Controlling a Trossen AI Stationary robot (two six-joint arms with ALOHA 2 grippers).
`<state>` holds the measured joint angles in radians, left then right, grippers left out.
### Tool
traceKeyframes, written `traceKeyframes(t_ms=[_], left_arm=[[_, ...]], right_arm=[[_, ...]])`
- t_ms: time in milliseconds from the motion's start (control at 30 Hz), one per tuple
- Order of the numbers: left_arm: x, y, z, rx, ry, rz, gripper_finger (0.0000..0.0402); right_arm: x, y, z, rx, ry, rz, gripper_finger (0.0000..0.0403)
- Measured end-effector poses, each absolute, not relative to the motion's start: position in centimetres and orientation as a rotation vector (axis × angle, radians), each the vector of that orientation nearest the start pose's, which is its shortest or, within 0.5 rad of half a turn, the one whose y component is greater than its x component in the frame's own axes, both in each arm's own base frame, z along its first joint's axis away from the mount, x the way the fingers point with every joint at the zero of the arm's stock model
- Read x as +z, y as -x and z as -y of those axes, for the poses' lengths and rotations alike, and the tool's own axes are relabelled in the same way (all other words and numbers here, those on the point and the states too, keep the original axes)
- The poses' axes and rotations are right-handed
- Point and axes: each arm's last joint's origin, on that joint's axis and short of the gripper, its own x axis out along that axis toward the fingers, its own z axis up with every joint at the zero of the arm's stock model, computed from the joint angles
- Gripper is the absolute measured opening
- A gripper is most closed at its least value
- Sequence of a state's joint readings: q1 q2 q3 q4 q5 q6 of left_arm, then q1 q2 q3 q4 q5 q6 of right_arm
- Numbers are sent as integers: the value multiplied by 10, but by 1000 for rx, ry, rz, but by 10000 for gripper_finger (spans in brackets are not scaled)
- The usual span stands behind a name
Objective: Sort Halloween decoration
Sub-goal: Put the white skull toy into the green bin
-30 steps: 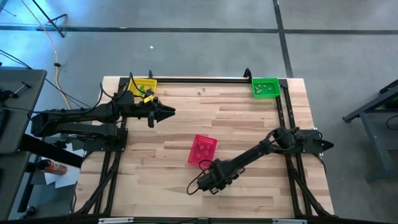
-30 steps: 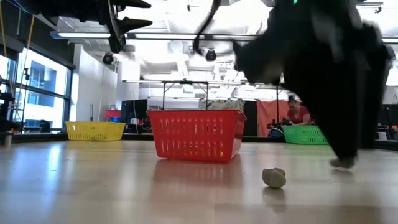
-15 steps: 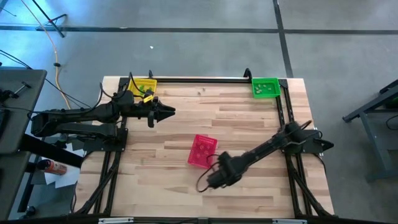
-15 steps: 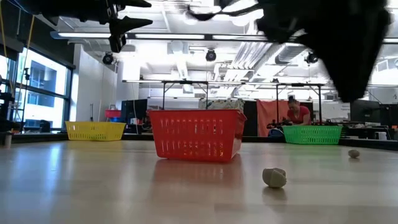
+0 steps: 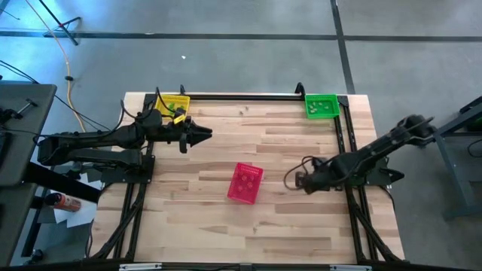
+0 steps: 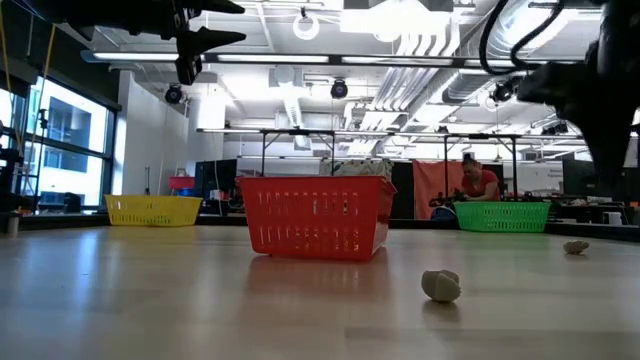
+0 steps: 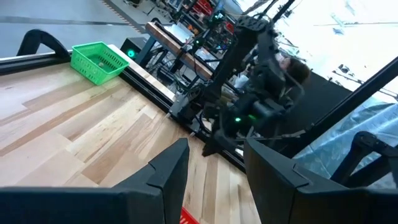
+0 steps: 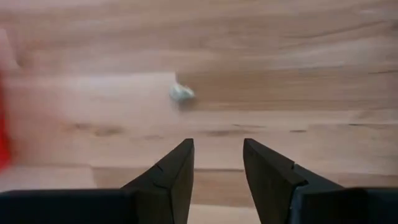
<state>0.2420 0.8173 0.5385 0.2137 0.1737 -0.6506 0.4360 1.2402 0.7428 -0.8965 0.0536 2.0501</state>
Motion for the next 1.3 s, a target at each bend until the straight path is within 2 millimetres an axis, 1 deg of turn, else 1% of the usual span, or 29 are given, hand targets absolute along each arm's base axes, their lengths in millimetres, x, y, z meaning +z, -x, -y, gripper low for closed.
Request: traceKeyframes(t_ms=[100,200,267,333,467,567,667,800,867,1033,1200,1300], left_arm=[[280,-183,-40,91,673,-35,145],[280,-183,-40,91,674,-35,145],[280,-183,-40,92,673,-35,145],[280,-183,-40,94,673,-34,145],[280,-183,-40,95,673,-34,145],[280,-183,-40,95,674,-34,145],[280,-183,-40,95,674,-35,145],[280,-183,-40,95,674,-35,145],[280,-183,-40,95,674,-35,145],[280,-183,-40,95,674,-35,145],[280,-183,-40,95,674,-35,145],[280,-183,-40,95,674,-35,145]], right_arm=[[180,-176,-72,-1071,-1460,-1000,134],[167,-186,-69,-997,-1517,-952,134],[161,-191,-66,-983,-1493,-959,134],[155,-192,-63,-1016,-1475,-994,134],[149,-195,-58,-1032,-1458,-1049,134],[149,-198,-58,-1031,-1443,-1075,134],[154,-209,-58,-1000,-1411,-1092,134],[155,-216,-56,-1099,-1296,-1185,134],[157,-221,-56,-1118,-1260,-1225,134],[158,-231,-59,-1076,-1238,-1243,134],[158,-229,-58,-1090,-1208,-1251,134],[158,-229,-58,-1059,-1177,-1267,134]])
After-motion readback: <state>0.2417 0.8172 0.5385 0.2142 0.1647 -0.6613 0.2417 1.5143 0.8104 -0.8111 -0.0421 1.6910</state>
